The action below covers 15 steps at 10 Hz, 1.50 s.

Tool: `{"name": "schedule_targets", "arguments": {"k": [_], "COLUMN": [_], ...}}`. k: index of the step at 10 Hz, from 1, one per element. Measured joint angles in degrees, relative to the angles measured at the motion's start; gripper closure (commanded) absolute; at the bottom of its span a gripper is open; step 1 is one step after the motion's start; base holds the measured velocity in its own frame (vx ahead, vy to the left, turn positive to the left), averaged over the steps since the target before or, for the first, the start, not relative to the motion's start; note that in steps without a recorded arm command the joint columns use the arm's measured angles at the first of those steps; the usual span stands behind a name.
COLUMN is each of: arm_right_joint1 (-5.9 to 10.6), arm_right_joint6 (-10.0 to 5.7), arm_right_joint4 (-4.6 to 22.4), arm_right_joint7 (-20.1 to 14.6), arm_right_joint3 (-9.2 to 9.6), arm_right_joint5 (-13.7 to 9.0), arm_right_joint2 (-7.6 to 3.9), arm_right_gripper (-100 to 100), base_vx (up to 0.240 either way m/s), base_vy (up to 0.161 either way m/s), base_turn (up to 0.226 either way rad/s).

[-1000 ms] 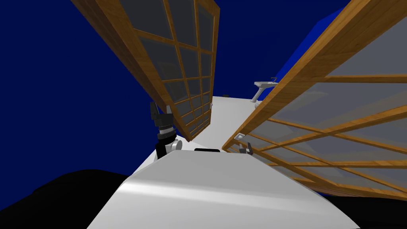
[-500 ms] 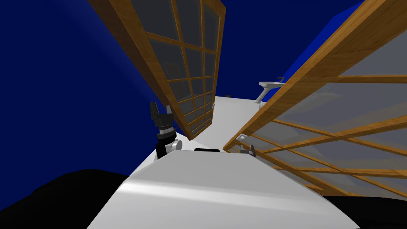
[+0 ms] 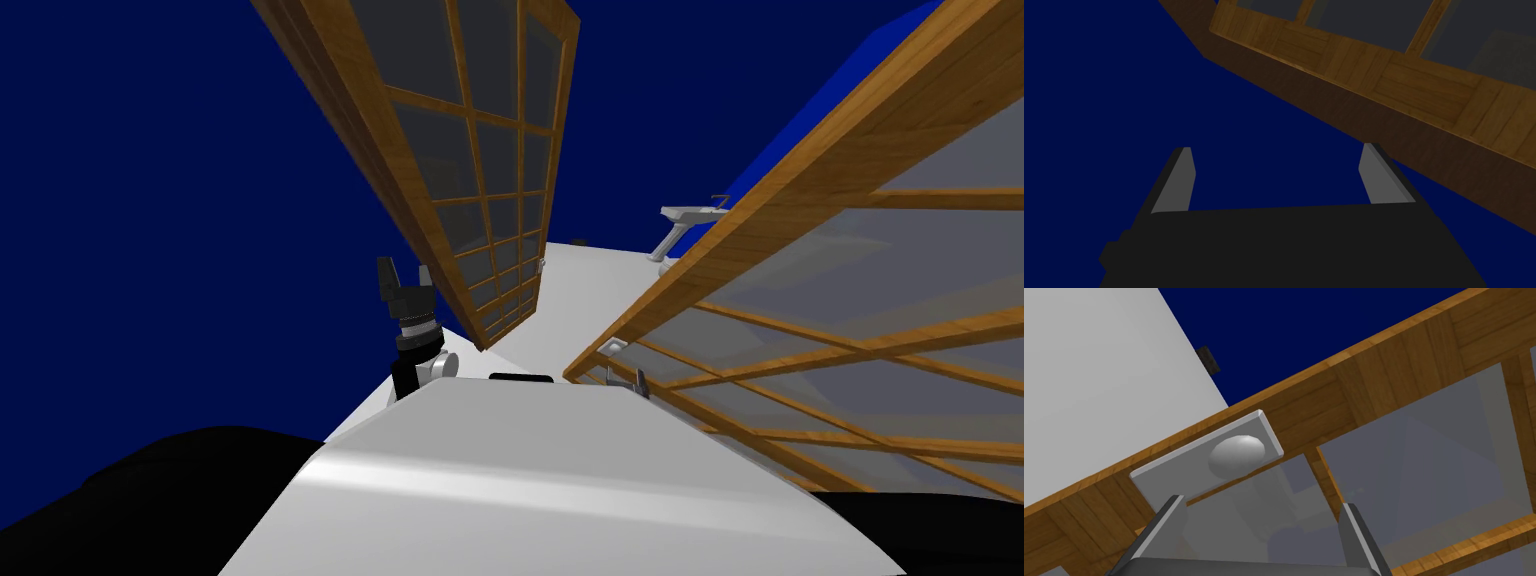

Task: Push the door open

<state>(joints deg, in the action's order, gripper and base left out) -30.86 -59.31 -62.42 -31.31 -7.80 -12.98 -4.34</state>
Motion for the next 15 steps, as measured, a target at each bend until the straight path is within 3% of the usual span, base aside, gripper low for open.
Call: {"name": "schedule_targets", "arguments": {"k": [15], "arm_right_joint1": [-3.72], "arm_right_joint6": [-1.25], "arm_right_joint4": [-0.3], "arm_right_joint7": [-21.4], "arm_right_joint3": [1.50], "arm_right_joint5": [-10.1], "arm_right_joint2": [0.38], "arm_right_gripper": [-100], "base_vx": [-0.019], "base_vy": [0.017], "base_turn": [0.082]}}
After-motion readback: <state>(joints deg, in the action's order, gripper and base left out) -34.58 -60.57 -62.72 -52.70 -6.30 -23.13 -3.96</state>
